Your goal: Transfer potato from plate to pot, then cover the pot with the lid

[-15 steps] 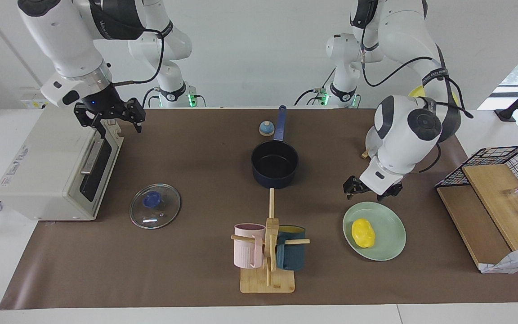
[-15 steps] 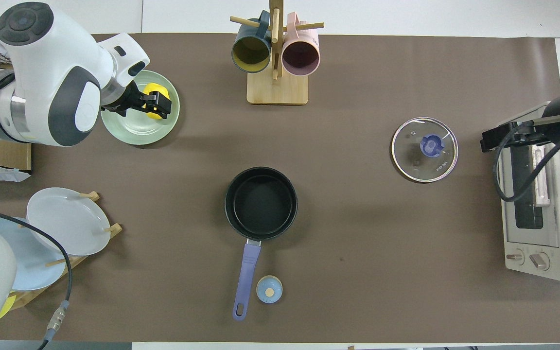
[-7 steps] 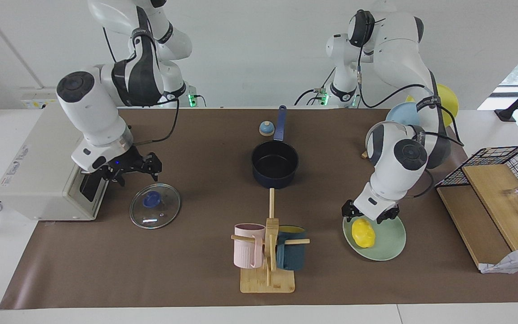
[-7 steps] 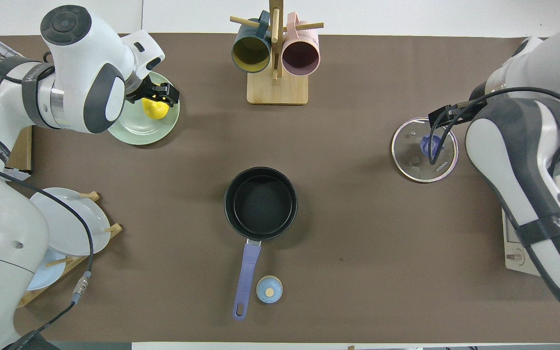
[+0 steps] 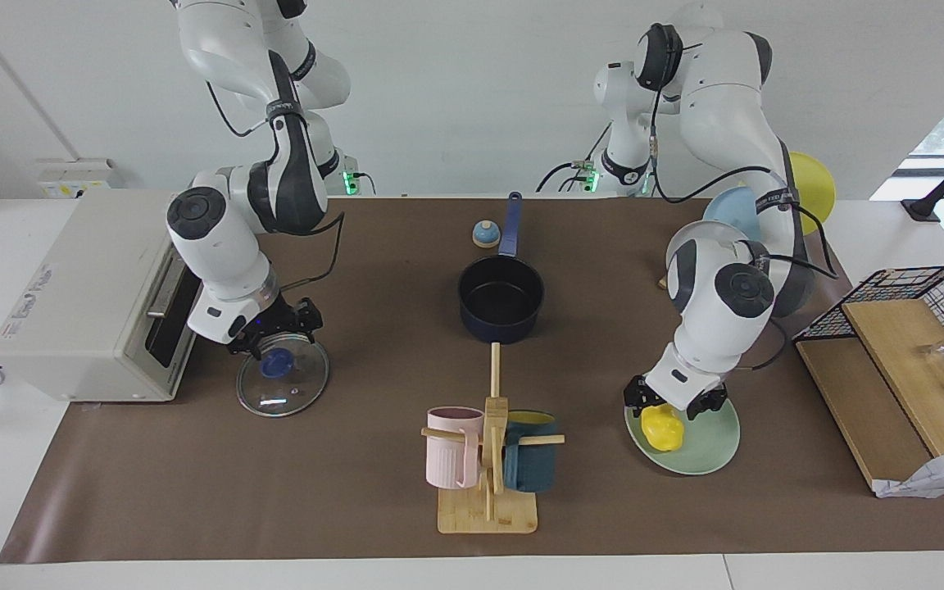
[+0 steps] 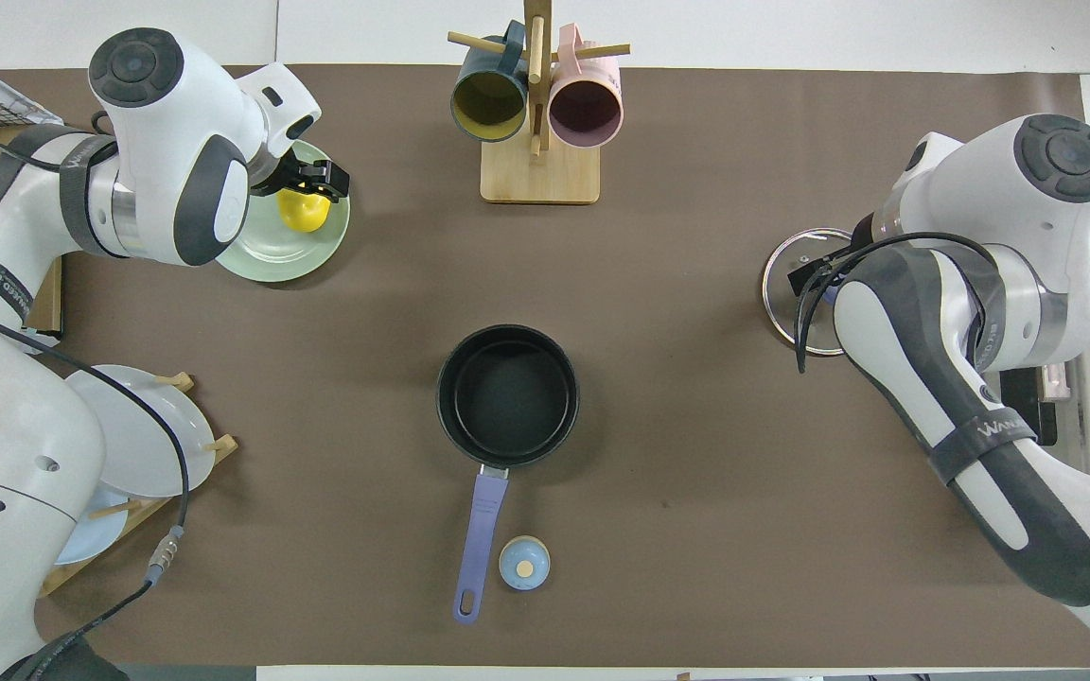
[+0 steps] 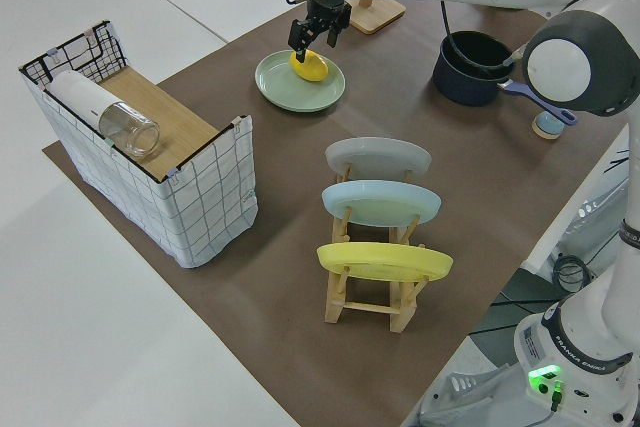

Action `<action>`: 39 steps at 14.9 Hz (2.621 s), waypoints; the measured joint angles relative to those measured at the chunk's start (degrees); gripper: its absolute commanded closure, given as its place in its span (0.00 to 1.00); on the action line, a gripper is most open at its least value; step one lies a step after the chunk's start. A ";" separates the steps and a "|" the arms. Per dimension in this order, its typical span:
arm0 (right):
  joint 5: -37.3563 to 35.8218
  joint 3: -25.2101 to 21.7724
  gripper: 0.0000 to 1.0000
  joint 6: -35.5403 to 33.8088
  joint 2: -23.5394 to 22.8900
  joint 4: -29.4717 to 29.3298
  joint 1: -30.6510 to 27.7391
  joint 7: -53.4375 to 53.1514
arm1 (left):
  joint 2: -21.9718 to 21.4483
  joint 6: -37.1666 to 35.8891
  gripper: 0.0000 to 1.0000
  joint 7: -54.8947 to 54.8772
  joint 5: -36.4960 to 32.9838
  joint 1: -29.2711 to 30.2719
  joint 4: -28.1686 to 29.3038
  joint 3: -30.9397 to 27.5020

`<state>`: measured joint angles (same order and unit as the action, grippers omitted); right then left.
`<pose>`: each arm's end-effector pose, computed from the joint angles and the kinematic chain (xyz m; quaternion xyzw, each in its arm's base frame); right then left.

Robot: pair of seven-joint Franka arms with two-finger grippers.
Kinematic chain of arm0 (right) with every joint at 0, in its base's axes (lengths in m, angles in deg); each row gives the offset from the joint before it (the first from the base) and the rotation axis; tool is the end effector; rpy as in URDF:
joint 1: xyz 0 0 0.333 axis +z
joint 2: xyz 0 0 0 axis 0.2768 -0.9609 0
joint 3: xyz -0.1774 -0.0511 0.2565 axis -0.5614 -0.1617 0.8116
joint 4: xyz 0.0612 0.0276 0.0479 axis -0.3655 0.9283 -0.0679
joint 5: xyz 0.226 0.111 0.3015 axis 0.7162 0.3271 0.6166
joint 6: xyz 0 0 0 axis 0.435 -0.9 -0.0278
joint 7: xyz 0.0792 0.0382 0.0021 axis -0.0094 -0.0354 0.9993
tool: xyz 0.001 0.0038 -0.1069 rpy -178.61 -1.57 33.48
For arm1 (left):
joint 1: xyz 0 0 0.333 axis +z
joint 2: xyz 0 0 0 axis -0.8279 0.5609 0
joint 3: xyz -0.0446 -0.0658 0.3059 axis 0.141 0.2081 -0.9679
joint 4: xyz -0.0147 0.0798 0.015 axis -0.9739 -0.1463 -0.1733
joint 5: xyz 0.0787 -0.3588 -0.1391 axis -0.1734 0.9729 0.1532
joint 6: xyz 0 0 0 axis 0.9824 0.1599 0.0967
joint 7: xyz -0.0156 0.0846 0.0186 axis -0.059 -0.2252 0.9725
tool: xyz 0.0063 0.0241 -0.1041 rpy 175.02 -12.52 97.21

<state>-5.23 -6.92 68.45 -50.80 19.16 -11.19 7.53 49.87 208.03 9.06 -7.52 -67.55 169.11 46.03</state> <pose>0.6181 0.0515 0.3790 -0.9862 -0.1649 -0.0023 0.0122 0.7088 -0.1693 0.3501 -0.9956 0.0799 -0.0481 0.0029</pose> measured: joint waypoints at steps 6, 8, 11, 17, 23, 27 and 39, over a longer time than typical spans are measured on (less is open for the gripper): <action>0.02 -0.30 0.00 6.12 -4.23 0.20 -2.27 4.46 | 0.01 4.37 0.00 2.03 0.00 0.18 2.25 -0.39; 0.14 -0.33 0.00 6.98 -5.42 0.20 -2.62 1.58 | 0.01 4.75 0.00 2.21 0.00 0.20 2.57 -0.43; 0.15 -0.22 0.00 7.00 -5.74 0.27 -2.20 -2.35 | 0.01 5.35 0.00 2.42 0.00 0.20 3.18 -0.44; 0.15 -0.17 0.00 6.31 -5.74 0.85 -2.21 -2.76 | 0.02 7.28 0.00 2.96 0.00 0.20 4.36 -0.47; 0.15 -0.33 0.08 6.31 -5.73 1.11 -2.34 -2.85 | 0.02 7.80 0.10 2.99 -0.01 0.68 5.13 -0.58; 0.15 -0.32 0.25 6.31 -5.73 1.11 -2.32 -3.50 | 0.02 8.13 0.46 2.99 -0.02 0.99 5.11 -0.66; 0.17 -0.24 0.59 3.00 -5.68 -0.29 -2.22 -3.55 | -3.40 -1.08 1.00 3.28 0.04 0.97 1.68 -0.58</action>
<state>-5.07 -7.16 71.45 -56.48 18.87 -13.41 3.98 46.47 206.94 12.34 -7.48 -66.58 170.79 45.45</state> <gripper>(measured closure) 0.357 0.322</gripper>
